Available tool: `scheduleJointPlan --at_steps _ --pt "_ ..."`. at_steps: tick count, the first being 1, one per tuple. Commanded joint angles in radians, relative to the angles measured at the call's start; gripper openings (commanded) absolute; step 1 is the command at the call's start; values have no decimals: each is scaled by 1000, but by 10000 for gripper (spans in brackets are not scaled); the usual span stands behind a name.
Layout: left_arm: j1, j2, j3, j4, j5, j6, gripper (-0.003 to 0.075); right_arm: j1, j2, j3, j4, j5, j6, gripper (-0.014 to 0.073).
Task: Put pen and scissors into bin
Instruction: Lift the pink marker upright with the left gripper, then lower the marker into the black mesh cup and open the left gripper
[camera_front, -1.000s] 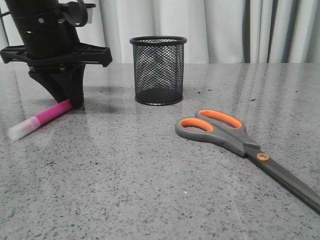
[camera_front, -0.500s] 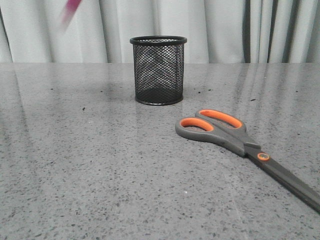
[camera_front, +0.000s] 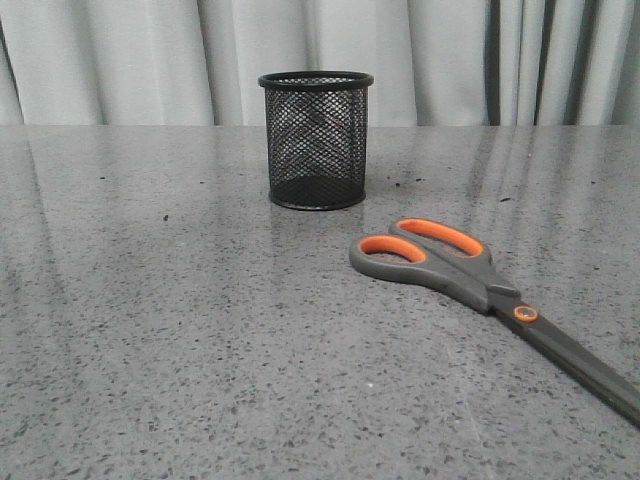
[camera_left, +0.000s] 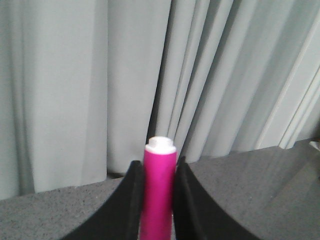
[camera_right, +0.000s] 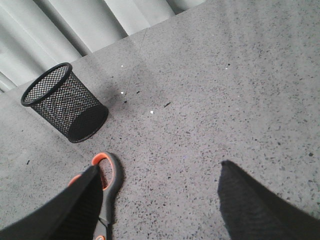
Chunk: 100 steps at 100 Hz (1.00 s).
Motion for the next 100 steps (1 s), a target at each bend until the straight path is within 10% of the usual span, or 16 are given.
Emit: scheduleJointPlan --at_steps 1,60,84,100 --pt "-4 6 -30 -8 -107 0 -19 -3 16 -39 -14 -55 -3 446" --pt "-3 111 -26 119 -61 4 -4 -3 16 -39 -29 -45 -3 446" --pt "-3 111 -26 141 -59 4 341 -3 16 -39 -29 -45 -3 446" --pt "-3 50 -26 141 -59 4 388 -3 16 -49 -31 -29 -6 446"
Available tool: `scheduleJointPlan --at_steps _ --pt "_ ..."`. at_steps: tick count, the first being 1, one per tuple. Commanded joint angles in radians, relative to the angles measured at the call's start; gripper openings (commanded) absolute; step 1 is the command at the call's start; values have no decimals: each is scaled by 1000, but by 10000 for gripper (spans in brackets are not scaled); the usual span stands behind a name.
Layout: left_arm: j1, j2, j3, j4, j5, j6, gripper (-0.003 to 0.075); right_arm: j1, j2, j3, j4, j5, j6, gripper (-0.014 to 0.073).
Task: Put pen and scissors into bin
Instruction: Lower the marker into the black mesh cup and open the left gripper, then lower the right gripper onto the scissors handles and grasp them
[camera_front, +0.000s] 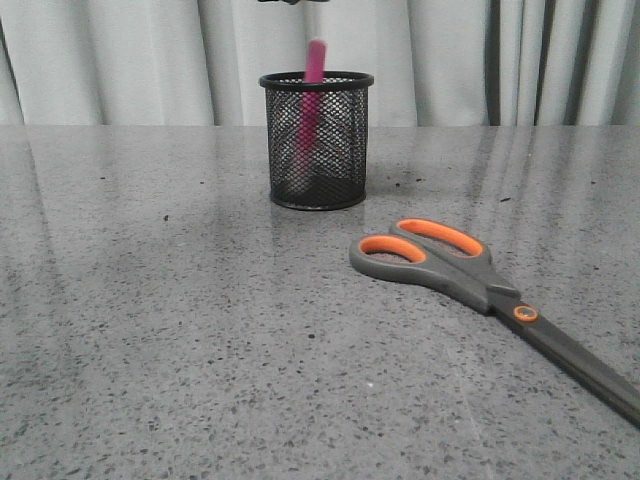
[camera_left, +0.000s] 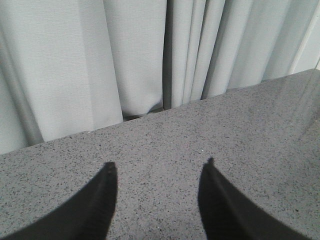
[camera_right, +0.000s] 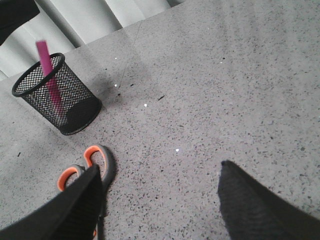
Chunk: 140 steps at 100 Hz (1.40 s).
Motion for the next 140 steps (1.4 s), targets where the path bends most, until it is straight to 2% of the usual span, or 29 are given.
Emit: scheduleJointPlan --at_steps 1,9,17,34,43,65,83,111,140 --pt "-3 -108 -29 4 -73 4 388 -1 16 -55 -6 -44 -11 446" --pt "-12 -190 -29 4 -42 21 382 14 20 -133 -2 57 -152 446" --pt "-24 -301 -29 4 35 26 342 37 44 -231 2 113 -272 446" --pt "-98 -505 -27 59 342 28 324 92 212 -466 7 196 -479 446" --pt "-162 -586 0 92 439 28 323 136 342 -577 8 298 -555 446" --pt "-305 -721 140 101 456 11 323 271 701 -733 8 508 -553 390" --pt "-354 -786 231 101 456 0 323 367 915 -803 -31 576 -449 386" --pt "-352 -870 252 108 502 -27 323 388 1065 -813 -29 594 -374 386" --pt "-352 -896 252 110 546 -27 323 410 1114 -813 -27 584 -349 391"
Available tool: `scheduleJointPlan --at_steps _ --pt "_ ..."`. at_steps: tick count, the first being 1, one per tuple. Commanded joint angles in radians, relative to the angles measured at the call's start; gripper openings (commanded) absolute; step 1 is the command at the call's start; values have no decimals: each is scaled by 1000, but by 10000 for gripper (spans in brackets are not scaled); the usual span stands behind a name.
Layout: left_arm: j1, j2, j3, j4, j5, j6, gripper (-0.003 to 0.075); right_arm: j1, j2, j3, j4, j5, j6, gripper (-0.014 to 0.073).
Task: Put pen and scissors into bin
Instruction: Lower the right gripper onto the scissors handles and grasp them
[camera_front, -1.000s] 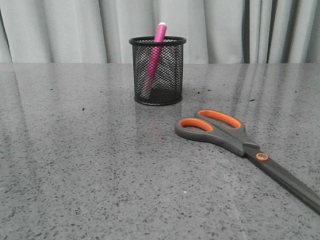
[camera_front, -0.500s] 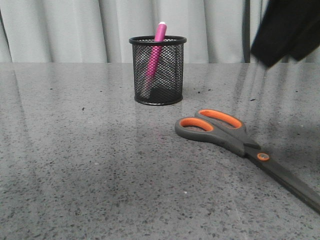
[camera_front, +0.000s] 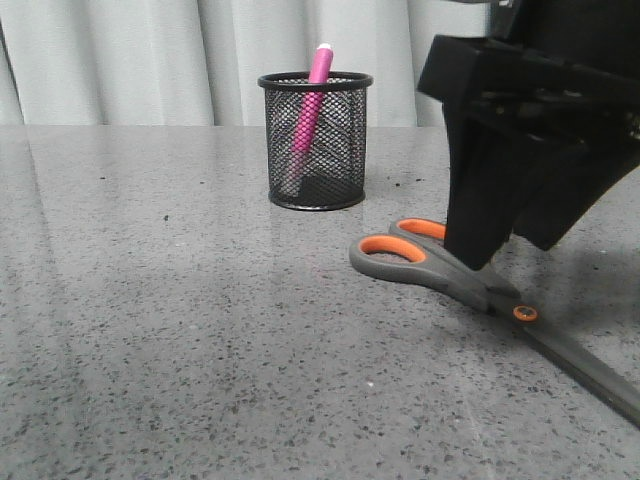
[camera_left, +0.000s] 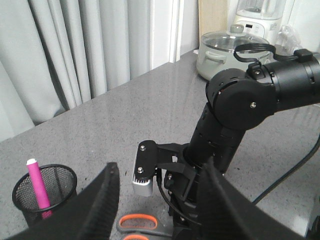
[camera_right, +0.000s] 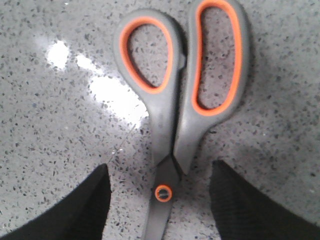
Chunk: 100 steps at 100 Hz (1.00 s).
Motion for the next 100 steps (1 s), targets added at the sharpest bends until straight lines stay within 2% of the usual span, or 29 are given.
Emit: scheduleJointPlan --at_steps 1,13,27,66,73,90,100 --pt "-8 -10 -26 2 -48 -9 323 17 -9 -34 2 -26 4 393" --pt "-8 -10 -26 2 -44 -9 323 41 22 -34 -33 -26 56 414" --pt "-8 -17 -26 -10 -44 -16 323 62 44 -34 -150 -26 174 414" --pt "-8 -47 -26 -42 -44 -18 323 85 124 -34 -155 -59 220 409" --pt "-8 -47 -26 -49 -44 -18 323 96 141 -34 -159 -60 220 370" --pt "-8 -47 -26 -64 -44 -18 323 116 195 -34 -185 -46 232 194" --pt "-8 -47 -26 -64 -44 -18 323 128 224 -34 -213 -27 243 127"
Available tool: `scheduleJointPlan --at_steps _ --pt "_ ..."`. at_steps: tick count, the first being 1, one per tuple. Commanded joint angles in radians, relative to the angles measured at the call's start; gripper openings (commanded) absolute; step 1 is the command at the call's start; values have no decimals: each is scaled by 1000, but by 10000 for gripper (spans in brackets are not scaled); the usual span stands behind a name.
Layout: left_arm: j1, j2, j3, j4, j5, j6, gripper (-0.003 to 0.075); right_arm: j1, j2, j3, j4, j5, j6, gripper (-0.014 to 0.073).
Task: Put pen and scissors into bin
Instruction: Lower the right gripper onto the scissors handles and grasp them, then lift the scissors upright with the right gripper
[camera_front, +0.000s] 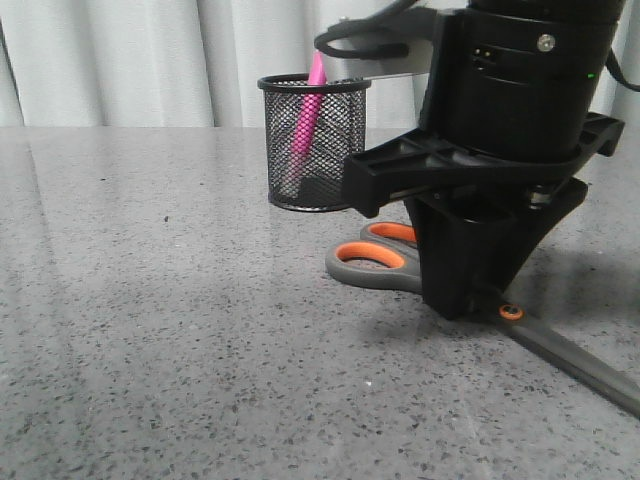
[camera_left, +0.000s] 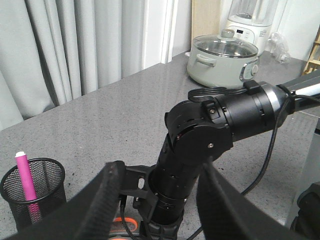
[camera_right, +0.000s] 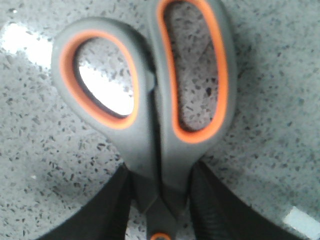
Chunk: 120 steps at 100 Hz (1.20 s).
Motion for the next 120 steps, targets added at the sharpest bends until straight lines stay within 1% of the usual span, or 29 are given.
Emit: scheduleJointPlan --at_steps 1,8,13,14,20,29,35,44,50,56,61,66,71,77,78,83,91,92,93,94,100,107,120 --pt "-8 -8 -26 -15 -67 -10 323 13 41 10 -30 -11 19 122" --pt "-8 -8 -26 -15 -67 -10 323 24 54 10 -69 5 32 34" --pt "-8 -8 -26 -15 -67 -10 323 26 54 10 -89 14 34 -67" --pt "-8 -8 -26 -15 -67 -10 323 26 54 10 -91 14 34 -76" --pt "-8 -12 -26 -15 -66 -10 323 26 42 7 -100 14 37 -55" --pt "-8 -27 -26 -12 -62 -10 323 26 -4 -20 -102 52 37 -54" --pt "-8 -46 -26 0 -62 -10 323 31 -77 -53 -102 101 37 -54" --pt "-8 -82 -26 23 -62 -10 323 31 -188 -112 -102 135 37 -54" --pt "-8 -109 -26 44 -66 -10 323 31 -255 -172 -102 135 37 -54" --pt "-8 -130 -26 63 -70 -10 323 31 -308 -230 -102 100 37 -54" --pt "-8 -138 -26 78 -73 -10 323 28 -330 -279 -104 41 37 -54" --pt "-8 -142 -26 93 -81 -10 323 23 -335 -317 -114 -51 35 -55" --pt "-8 -145 -26 102 -93 -10 323 20 -335 -339 -128 -169 35 -55" --pt "-8 -145 -26 102 -111 -10 323 20 -317 -335 -152 -365 35 -55" --pt "-8 -145 -26 102 -113 -10 323 20 -317 -335 -152 -365 34 -55" --pt "-8 -145 -26 102 -119 -10 323 20 -294 -328 -173 -504 31 -57" --pt "-8 -145 -26 98 -119 -10 323 8 -233 -328 -221 -671 31 -57" --pt "-8 -145 -26 98 -119 -10 323 6 -233 -328 -221 -671 31 -57" --pt "-8 -145 -26 96 -119 -10 323 2 -222 -328 -228 -711 31 -57" --pt "-8 -145 -26 96 -119 -10 323 -1 -217 -328 -231 -711 31 -57" --pt "-8 -145 -26 91 -114 -10 323 -30 -168 -328 -248 -840 31 -57" --pt "-8 -145 -26 91 -102 -10 323 -74 -114 -328 -248 -951 31 -57" --pt "-8 -145 -26 91 -68 -12 323 -144 -26 -328 -248 -1089 31 -57"
